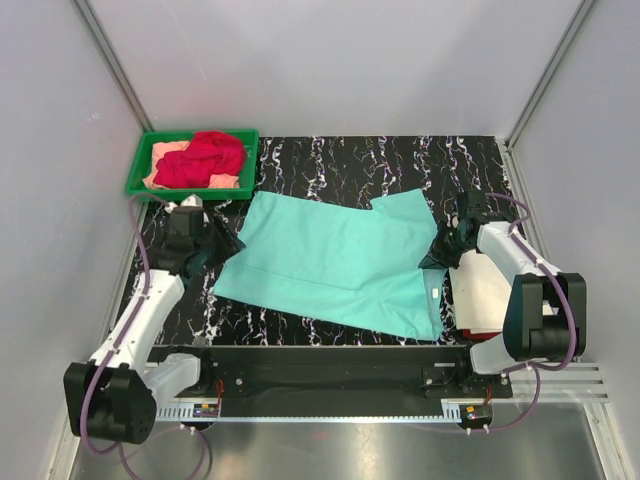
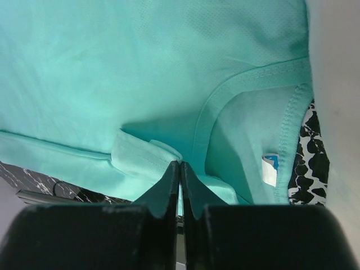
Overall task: Fold and stack the t-shirts
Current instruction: Fold the tshirt
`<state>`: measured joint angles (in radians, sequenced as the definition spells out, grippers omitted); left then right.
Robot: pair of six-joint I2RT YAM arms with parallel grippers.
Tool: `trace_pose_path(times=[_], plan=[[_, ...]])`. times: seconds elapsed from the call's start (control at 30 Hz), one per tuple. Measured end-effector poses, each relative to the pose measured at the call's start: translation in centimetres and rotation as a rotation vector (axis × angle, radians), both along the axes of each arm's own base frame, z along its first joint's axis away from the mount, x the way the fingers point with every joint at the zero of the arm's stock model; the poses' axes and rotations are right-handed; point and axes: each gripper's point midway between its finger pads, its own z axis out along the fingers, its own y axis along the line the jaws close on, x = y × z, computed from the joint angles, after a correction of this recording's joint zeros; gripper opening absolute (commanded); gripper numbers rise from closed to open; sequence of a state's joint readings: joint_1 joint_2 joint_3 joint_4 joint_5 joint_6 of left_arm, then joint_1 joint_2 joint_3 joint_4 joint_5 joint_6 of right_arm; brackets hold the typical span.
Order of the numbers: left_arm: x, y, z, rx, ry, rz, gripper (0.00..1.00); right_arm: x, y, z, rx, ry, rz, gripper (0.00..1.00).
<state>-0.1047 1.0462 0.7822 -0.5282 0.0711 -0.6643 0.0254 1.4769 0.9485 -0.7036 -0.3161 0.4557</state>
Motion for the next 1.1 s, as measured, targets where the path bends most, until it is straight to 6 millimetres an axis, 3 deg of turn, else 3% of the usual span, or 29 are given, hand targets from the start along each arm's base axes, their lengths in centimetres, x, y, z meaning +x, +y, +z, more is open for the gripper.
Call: trace_pose_path(times=[0.03, 0.13, 0.27, 0.4, 0.57, 0.7, 0.87, 1.03, 1.1], plan=[[-0.3, -0.9, -0.6, -0.025, 0.009, -0.034, 0.39, 0.1, 0.0, 0.1, 0.001, -0.003, 0.001, 0.07], [-1.8, -3.4, -4.7, -0.096, 0.131, -0.124, 0.3, 0.1, 0.3, 0.2, 0.015, -0.009, 0.011, 0.05], [-4.4, -4.8, -9.2, -0.143, 0.316, -0.178, 0.29, 0.1, 1.2, 0.7, 0.062, -0.018, 0.037, 0.02], [-4.3, -5.4, -9.3, -0.171, 0.315, -0.203, 0.26, -1.0, 3.1, 2.2, 0.116, -0.055, 0.094, 0.0], [-4.0, -5.9, -10.2, -0.186, 0.334, -0.217, 0.24, -4.3, 5.3, 4.4, 0.238, -0.092, 0.153, 0.0], [-4.2, -6.0, -10.8, -0.193, 0.361, -0.219, 0.24, -8.6, 7.0, 3.3, 0.329, 0.055, 0.177, 0.0], [-4.2, -6.2, -11.0, -0.198, 0.367, -0.227, 0.24, -13.4, 7.4, 2.8, 0.328, 0.274, 0.189, 0.01], [-4.3, -6.4, -11.1, -0.2, 0.373, -0.233, 0.24, -16.0, 6.7, 2.0, 0.272, 0.435, 0.175, 0.12], [-4.3, -6.4, -11.1, -0.201, 0.373, -0.236, 0.24, -16.9, 6.8, 1.9, 0.262, 0.478, 0.195, 0.06]])
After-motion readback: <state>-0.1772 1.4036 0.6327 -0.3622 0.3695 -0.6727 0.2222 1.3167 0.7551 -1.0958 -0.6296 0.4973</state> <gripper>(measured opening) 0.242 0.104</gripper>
